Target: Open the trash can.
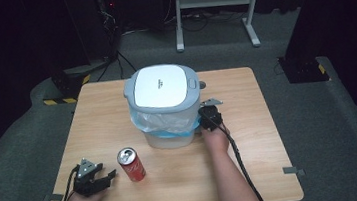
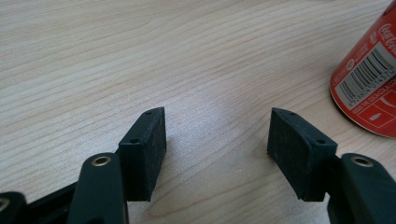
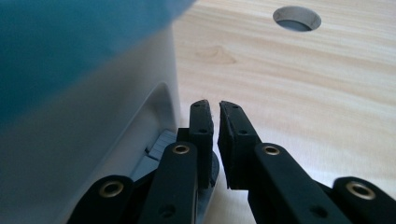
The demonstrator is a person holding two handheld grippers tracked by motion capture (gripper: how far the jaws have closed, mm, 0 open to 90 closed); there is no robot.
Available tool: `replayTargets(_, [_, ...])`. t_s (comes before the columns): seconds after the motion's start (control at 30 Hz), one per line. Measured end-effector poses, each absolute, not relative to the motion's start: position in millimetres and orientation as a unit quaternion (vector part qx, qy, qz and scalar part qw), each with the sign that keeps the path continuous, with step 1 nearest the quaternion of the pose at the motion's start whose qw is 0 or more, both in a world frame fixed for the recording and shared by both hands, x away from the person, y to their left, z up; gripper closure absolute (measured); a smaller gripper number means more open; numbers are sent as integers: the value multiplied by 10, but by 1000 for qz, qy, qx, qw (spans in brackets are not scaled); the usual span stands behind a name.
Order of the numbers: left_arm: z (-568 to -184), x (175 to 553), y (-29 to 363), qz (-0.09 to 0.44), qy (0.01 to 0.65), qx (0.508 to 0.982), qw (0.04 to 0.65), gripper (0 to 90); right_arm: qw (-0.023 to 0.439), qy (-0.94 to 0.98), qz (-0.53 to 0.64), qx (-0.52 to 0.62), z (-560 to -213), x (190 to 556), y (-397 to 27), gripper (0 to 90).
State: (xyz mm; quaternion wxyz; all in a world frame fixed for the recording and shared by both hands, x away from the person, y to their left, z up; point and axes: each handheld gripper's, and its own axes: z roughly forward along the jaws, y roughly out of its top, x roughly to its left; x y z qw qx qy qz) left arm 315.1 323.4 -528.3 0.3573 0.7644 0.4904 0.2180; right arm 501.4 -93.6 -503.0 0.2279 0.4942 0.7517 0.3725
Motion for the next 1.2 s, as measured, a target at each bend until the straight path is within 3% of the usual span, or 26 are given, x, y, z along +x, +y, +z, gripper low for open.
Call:
replayTargets(0.33, [-5280,3139,3232,221,490,764,357,390,225,758,387,474,-5053,4394,-953,834])
replayTargets(0.37, [-5276,3136,3238,220,489,765,356,409,226,760,388,470,-5055,4338,-945,832])
replayTargets(0.4, [-5271,3135,3241,216,488,765,359,487,229,764,387,463,-5047,4244,-923,795])
replayTargets(0.57, [-5167,3181,3230,225,493,757,366,551,239,757,407,451,-4916,4029,-934,730])
replayTargets(0.8, [-4614,3144,3232,279,475,709,441,656,243,753,446,419,-4635,3712,-961,696])
replayTargets(1.07, [-4167,3093,3014,317,445,670,502,656,250,755,466,388,-4495,3529,-768,699])
replayTargets(1.2, [-4093,3082,2887,340,427,645,535,606,248,756,470,382,-4492,3480,-735,700])
